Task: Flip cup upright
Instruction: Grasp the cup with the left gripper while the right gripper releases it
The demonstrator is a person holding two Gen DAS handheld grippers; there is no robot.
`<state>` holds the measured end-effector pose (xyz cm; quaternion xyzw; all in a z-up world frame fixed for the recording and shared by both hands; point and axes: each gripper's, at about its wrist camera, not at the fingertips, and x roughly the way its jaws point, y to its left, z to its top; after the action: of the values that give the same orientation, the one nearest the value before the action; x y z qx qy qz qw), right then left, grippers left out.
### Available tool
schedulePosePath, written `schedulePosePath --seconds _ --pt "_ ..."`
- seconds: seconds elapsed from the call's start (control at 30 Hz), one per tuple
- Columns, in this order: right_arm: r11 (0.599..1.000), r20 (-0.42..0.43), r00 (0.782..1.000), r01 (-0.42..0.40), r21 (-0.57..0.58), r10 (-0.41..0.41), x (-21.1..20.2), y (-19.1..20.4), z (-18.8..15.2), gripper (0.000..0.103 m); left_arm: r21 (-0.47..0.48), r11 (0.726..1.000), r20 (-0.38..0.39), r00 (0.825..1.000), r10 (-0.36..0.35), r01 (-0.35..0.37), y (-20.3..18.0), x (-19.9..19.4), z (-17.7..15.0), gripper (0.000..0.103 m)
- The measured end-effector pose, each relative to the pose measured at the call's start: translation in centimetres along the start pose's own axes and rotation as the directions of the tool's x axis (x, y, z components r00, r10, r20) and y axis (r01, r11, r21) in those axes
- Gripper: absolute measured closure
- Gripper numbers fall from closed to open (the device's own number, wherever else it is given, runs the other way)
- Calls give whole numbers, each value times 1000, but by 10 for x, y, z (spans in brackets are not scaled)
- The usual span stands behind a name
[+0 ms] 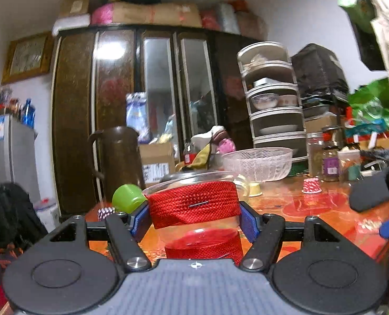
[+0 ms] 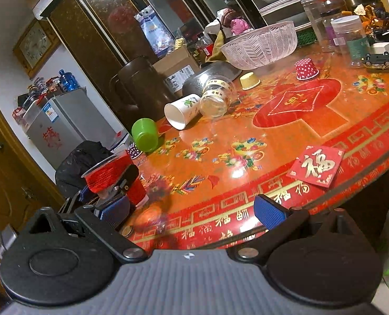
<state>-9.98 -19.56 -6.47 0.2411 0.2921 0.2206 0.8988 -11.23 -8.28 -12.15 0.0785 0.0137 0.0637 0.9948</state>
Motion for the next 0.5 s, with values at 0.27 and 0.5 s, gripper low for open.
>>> schedulePosePath --seconds 0.27,0.5 --pt "1000 19 1000 -7 -17 7 -1 8 -4 1 30 999 5 1000 17 -17 -1 -4 -14 31" --pt "999 11 1000 -27 -38 27 7 17 -4 1 17 998 -39 998 -59 59 6 -5 -20 31"
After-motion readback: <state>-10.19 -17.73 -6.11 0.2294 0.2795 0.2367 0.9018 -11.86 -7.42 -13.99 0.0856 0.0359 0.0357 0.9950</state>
